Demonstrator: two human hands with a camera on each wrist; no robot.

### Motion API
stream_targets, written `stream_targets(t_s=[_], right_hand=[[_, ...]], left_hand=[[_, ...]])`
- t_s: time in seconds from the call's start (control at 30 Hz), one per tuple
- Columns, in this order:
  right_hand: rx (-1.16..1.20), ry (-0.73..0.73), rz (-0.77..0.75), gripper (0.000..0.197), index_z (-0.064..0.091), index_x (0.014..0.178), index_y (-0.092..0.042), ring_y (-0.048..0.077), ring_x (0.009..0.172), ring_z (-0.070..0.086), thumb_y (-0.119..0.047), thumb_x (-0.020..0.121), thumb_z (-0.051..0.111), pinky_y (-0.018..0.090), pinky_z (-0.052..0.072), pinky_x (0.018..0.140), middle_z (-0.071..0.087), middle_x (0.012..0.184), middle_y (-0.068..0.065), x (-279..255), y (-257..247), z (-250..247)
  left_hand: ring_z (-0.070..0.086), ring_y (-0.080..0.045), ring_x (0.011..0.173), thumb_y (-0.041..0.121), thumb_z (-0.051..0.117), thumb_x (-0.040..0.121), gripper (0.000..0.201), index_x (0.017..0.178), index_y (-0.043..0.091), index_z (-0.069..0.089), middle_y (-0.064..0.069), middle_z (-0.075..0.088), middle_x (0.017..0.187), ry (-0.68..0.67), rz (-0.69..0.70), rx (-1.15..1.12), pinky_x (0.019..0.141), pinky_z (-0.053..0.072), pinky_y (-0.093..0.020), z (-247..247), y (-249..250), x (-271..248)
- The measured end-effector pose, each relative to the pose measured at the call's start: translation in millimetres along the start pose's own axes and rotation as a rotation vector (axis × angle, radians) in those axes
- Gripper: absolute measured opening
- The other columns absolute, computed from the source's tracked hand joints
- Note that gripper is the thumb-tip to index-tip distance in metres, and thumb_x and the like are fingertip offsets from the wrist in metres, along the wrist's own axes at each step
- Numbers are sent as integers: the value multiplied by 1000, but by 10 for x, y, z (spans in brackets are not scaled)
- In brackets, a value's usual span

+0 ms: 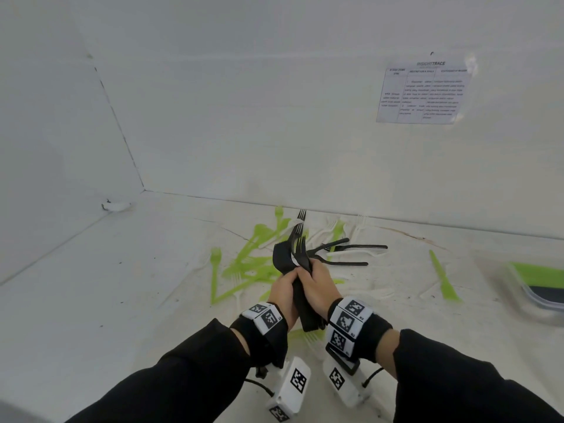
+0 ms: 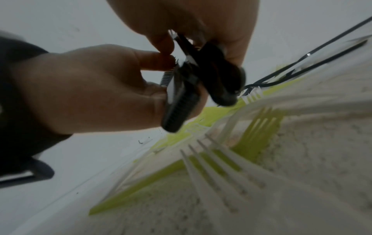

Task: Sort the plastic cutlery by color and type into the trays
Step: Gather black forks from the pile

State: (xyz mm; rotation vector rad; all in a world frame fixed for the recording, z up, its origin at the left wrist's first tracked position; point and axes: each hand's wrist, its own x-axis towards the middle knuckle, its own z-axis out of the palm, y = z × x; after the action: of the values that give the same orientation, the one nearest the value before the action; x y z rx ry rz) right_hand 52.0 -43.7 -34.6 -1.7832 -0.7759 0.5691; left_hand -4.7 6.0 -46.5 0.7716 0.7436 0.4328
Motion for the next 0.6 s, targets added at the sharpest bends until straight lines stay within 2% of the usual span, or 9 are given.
stream_targets(t_s=[0.07, 0.2, 0.27, 0.33, 0.37, 0.43, 0.53, 0.6], right_hand=[[-12, -44, -31, 38, 60, 108, -8, 27, 104, 58, -31, 84, 41, 43, 47, 95, 60, 107, 16, 3, 45, 69], [-125, -63, -74, 31, 57, 118, -4, 27, 108, 54, -11, 95, 37, 40, 43, 98, 59, 111, 17, -52, 42, 116], [-163, -50, -56, 29, 59, 114, -3, 30, 103, 57, -10, 96, 37, 38, 46, 92, 61, 107, 18, -80, 22, 117], [-184, -56, -24, 28, 58, 111, -3, 29, 97, 58, -12, 97, 36, 32, 46, 81, 63, 103, 15, -90, 11, 104], [-209, -60, 4, 28, 58, 112, -4, 28, 97, 58, -14, 98, 36, 28, 43, 78, 63, 102, 14, -99, -10, 84], [-269, -34, 17, 30, 58, 115, -4, 28, 104, 57, -16, 99, 35, 26, 39, 80, 63, 108, 13, -99, -30, 48], [-287, 2, 35, 30, 58, 114, -3, 29, 110, 55, -18, 99, 36, 29, 40, 88, 62, 114, 15, -75, -36, 18], [-314, -61, 44, 29, 55, 116, -2, 29, 112, 54, -19, 99, 38, 29, 39, 89, 61, 117, 16, -70, -20, 10]], left_hand=[[62, -24, 89, 15, 41, 98, 33, 124, -1, 54, -19, 63, 106, 16, 30, 15, 71, 50, -32, -64, 41, -9], [63, -23, 84, 12, 46, 97, 24, 116, 1, 56, -15, 65, 97, 38, 92, 45, 68, 51, -31, -184, 75, -4], [63, -22, 78, 11, 46, 97, 18, 108, 2, 57, -13, 64, 90, 28, 107, 65, 60, 53, -31, -224, 71, -11], [63, -22, 72, 10, 47, 97, 17, 107, 2, 58, -13, 64, 86, 52, 132, 97, 55, 55, -30, -251, 65, -25], [62, -22, 73, 10, 48, 96, 19, 110, 1, 58, -13, 64, 87, 70, 146, 107, 59, 56, -32, -259, 55, -34], [62, -24, 77, 10, 50, 95, 24, 115, -2, 57, -14, 64, 90, 84, 158, 111, 71, 54, -36, -263, 26, -45], [62, -22, 78, 10, 50, 95, 24, 114, -2, 57, -13, 64, 89, 77, 153, 92, 73, 52, -35, -237, 12, -75], [63, -24, 80, 11, 49, 96, 26, 116, -4, 56, -15, 65, 92, 88, 150, 74, 76, 52, -36, -229, -2, -75]])
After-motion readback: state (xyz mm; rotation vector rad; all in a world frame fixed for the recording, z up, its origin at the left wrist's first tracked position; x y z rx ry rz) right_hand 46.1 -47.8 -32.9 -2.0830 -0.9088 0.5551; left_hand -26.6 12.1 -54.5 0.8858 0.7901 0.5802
